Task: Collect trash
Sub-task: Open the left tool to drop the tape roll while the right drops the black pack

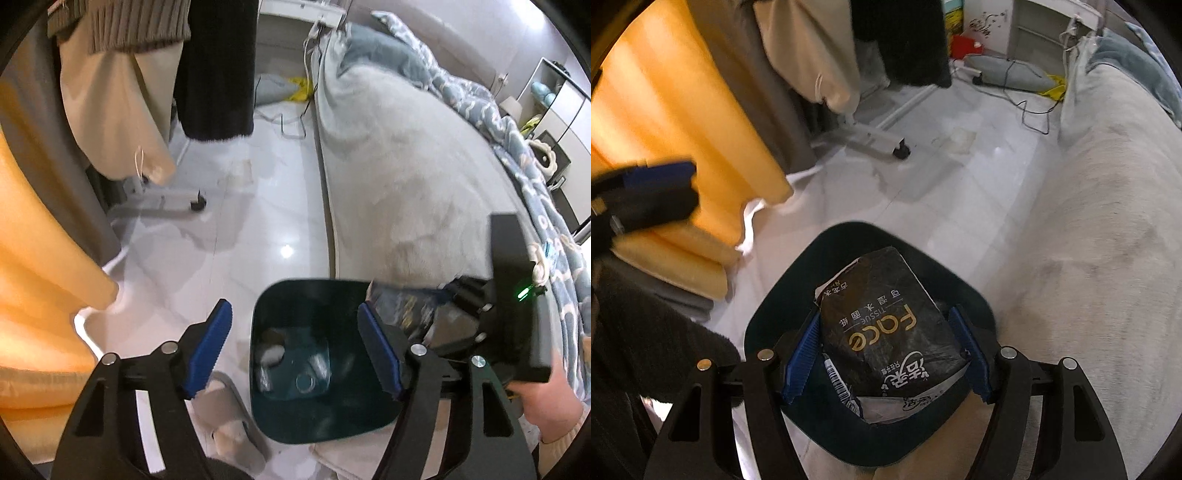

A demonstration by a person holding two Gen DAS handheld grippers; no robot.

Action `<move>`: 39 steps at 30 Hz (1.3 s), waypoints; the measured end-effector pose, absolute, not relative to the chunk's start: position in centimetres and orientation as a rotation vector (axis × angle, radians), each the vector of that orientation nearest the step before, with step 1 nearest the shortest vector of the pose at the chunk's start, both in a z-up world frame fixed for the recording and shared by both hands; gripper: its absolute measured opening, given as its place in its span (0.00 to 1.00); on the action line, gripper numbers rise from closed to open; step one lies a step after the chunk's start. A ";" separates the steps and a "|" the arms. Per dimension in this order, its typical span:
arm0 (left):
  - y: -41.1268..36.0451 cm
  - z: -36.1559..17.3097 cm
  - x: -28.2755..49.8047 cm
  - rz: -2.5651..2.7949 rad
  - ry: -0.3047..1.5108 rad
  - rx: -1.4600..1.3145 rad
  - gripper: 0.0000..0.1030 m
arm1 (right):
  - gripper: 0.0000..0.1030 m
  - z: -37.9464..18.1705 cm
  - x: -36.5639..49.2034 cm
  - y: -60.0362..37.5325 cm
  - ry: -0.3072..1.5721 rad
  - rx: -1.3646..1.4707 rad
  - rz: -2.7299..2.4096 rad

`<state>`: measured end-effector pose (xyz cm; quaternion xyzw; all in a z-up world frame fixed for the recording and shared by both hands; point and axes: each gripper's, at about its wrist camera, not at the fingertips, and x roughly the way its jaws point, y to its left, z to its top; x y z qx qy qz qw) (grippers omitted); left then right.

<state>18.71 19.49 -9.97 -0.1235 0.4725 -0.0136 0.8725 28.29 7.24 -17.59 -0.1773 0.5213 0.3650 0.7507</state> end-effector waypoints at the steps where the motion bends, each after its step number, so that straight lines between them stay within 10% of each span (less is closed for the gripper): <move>1: 19.5 -9.6 18.6 -0.030 0.970 -0.254 0.69 | 0.69 -17.7 28.0 7.5 1.139 -0.407 0.799; 39: 18.0 -2.8 16.0 -0.065 0.589 -0.207 0.68 | 0.80 -15.7 27.3 7.2 1.089 -0.390 0.867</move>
